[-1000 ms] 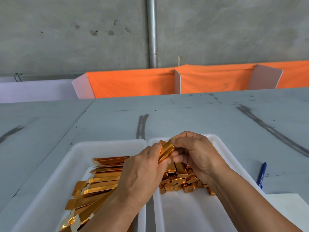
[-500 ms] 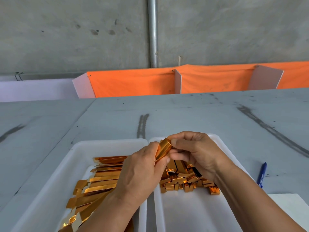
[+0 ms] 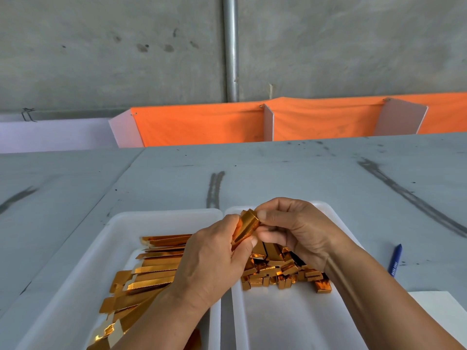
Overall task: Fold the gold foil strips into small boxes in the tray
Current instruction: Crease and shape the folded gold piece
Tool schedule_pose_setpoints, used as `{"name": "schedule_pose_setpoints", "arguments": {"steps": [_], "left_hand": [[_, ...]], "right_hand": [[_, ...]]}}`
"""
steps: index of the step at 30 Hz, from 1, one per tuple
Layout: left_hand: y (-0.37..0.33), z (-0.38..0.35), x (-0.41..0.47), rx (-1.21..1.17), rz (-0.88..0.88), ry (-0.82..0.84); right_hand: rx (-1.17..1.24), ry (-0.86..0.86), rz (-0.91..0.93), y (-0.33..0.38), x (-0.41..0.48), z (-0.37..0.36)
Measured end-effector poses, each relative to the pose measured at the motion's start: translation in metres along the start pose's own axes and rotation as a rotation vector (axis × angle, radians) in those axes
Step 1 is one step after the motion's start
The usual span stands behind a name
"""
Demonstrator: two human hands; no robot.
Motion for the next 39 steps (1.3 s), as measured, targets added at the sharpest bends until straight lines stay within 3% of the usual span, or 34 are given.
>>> {"name": "schedule_pose_setpoints", "arguments": {"steps": [13, 19, 27, 32, 39], "left_hand": [[0.008, 0.002, 0.0, 0.046, 0.069, -0.036], [0.005, 0.003, -0.001, 0.069, 0.056, -0.051], [0.009, 0.002, 0.0, 0.091, 0.105, -0.039], [0.004, 0.001, -0.001, 0.106, 0.068, -0.042], [0.002, -0.004, 0.0, 0.164, 0.019, -0.026]], "right_hand": [[-0.311, -0.074, 0.268, 0.023, -0.01, -0.007], [-0.253, -0.085, 0.265, 0.021, -0.01, -0.008], [-0.423, -0.088, 0.369, 0.024, -0.014, -0.016], [-0.313, -0.125, 0.31, 0.019, -0.009, -0.009], [-0.511, -0.181, 0.328, 0.018, -0.006, -0.003]]}}
Point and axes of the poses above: each hand's wrist, its own x-axis towards the middle knuckle, its own z-axis out of the back of the hand, y = z × x, the point moved 10 cm from there along x, towards the middle knuckle, and after that the axes turned 1 degree about -y, right-handed, at the moved point
